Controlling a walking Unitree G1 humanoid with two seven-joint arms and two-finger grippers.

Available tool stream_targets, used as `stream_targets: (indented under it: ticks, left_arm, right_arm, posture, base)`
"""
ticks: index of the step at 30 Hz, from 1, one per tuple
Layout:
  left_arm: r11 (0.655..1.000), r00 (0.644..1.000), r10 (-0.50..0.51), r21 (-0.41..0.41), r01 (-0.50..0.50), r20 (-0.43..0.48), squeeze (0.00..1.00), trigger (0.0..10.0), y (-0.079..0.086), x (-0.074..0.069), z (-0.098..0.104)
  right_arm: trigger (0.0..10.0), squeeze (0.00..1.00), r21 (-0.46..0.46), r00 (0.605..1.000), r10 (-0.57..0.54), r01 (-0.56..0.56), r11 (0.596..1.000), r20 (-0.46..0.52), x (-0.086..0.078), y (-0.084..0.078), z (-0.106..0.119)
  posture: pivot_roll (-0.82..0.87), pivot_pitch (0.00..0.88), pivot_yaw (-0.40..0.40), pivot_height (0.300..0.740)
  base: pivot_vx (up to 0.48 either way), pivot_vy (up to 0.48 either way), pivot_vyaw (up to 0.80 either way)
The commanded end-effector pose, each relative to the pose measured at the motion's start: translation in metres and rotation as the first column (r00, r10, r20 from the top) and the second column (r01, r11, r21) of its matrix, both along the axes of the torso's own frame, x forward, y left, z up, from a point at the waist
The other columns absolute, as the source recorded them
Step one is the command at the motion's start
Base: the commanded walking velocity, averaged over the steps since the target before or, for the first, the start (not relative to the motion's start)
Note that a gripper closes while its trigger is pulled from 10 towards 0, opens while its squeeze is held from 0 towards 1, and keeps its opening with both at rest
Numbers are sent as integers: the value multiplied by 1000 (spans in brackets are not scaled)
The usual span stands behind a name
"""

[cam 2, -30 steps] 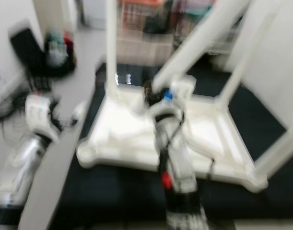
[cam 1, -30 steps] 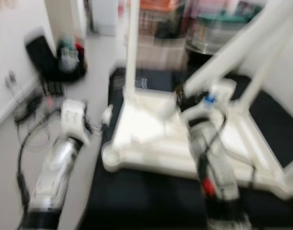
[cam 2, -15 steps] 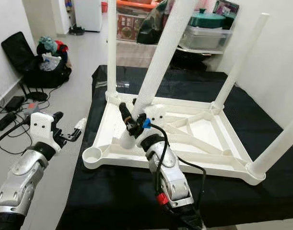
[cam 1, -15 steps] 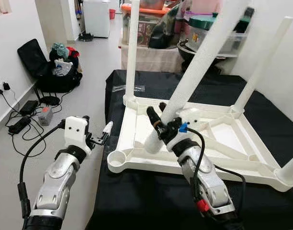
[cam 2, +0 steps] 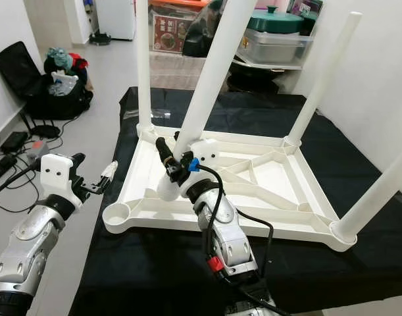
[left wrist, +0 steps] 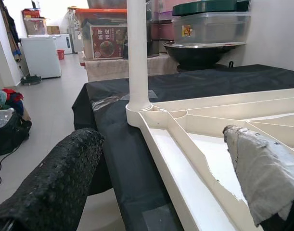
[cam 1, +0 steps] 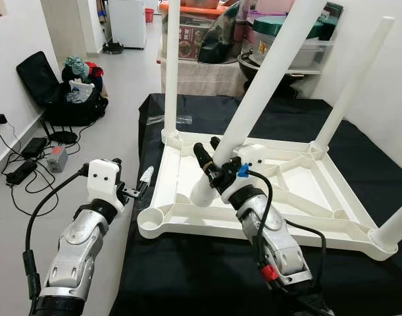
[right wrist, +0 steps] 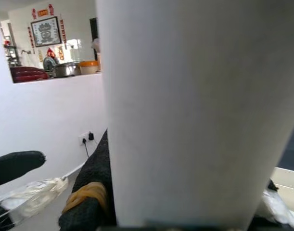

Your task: Building children table

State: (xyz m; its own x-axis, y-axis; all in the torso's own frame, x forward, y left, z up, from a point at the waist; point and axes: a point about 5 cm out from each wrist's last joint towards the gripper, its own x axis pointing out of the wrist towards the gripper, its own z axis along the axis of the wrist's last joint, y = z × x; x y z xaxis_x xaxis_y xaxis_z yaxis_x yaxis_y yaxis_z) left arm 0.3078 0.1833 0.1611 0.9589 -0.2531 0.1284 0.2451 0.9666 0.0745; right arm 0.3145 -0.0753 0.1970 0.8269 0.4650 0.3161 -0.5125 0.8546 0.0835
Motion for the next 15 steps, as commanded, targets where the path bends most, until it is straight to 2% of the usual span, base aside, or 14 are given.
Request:
stream_targets:
  ticks: [1,5,6,8,10,12,15]
  left_arm:
    - [1000,1000,9,19,-9,-13,0,10000,2,2,-1]
    - [1000,1000,9,20,-8,-14,0,10000,2,3,-1]
    - [1000,1000,6,22,-6,-13,0,10000,1,4,-1]
    - [1000,1000,3,23,-3,-12,0,10000,0,4,-1]
    - [1000,1000,3,23,-3,-12,0,10000,0,4,-1]
    - [999,1000,1,32,-1,-12,0,10000,-2,4,-2]
    - [999,1000,4,38,-3,-11,0,10000,1,5,-1]
  right_arm:
    - [0,0,-14,1000,23,-23,1000,-12,-2,3,-8]
    - [0,0,-32,999,40,-41,999,-26,-3,4,-14]
    - [0,0,-64,998,37,-41,997,-58,-2,2,-27]
    - [0,0,-86,996,33,-39,996,-80,-2,0,-35]
    - [0,0,-86,996,33,-39,996,-80,-2,0,-35]
    - [0,0,-116,992,-18,4,993,-127,4,-9,-53]
    - [0,0,-137,989,-60,42,990,-133,9,-11,-61]
  posture:
    - [114,0,-85,740]
    - [108,0,-81,740]
    - [105,0,-79,740]
    - [106,0,-84,740]
    - [106,0,-84,740]
    - [113,0,-86,740]
    - [112,0,-80,740]
  base:
    - [0,0,0]
    - [0,0,0]
    - [0,0,0]
    - [0,0,0]
    - [0,0,0]
    - [0,0,0]
    - [0,0,0]
